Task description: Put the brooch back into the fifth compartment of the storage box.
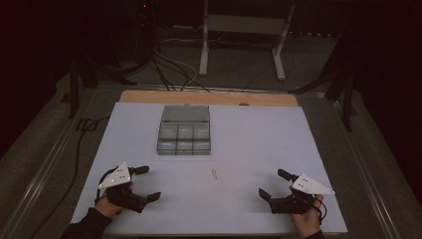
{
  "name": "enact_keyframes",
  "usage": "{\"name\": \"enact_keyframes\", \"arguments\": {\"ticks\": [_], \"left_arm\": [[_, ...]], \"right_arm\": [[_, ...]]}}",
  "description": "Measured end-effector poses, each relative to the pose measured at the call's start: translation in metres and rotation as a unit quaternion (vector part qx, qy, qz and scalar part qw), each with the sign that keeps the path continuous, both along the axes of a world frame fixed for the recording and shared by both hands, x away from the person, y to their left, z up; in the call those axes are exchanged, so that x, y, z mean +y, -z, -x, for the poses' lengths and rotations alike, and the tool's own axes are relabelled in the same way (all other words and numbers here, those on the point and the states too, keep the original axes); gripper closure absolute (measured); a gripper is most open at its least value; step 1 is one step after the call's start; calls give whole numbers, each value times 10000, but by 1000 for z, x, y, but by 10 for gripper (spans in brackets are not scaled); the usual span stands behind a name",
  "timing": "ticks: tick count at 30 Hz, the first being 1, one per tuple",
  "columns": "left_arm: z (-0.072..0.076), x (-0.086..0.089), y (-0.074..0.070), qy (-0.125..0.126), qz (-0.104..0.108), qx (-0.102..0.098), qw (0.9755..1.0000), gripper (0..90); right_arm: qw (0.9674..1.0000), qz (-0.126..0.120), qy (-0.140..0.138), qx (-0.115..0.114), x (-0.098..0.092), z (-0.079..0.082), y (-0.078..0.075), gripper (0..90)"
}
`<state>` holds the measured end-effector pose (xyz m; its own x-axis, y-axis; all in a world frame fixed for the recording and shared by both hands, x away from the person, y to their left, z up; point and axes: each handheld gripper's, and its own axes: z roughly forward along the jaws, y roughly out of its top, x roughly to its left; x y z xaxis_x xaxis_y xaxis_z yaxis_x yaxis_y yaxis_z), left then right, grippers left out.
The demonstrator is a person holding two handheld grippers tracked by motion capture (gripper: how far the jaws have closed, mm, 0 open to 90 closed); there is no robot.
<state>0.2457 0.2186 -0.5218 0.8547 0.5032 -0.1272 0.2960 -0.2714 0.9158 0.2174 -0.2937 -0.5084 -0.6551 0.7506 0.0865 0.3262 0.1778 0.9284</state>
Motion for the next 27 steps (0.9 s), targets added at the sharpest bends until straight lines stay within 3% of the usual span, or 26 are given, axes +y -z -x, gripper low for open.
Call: {"name": "enact_keyframes", "arguments": {"ticks": [6,14,17,21,27], "left_arm": [[1,1,-1,-6,-2,-16,10000,11],[2,2,-1,-1,38,0,10000,11],[2,3,-2,-29,143,13,9999,11],[1,4,-3,-45,127,1,9999,11],[1,3,-3,-20,123,2,9999,11]], "right_arm": [[9996,34,-125,255,0,-1,3,0],[9993,-15,-60,361,-1,-1,-1,0],[9994,-97,26,342,-1,-2,-10,0],[9990,-173,53,402,1,-2,-18,0],[9992,-121,122,352,6,-7,-31,0]]}}
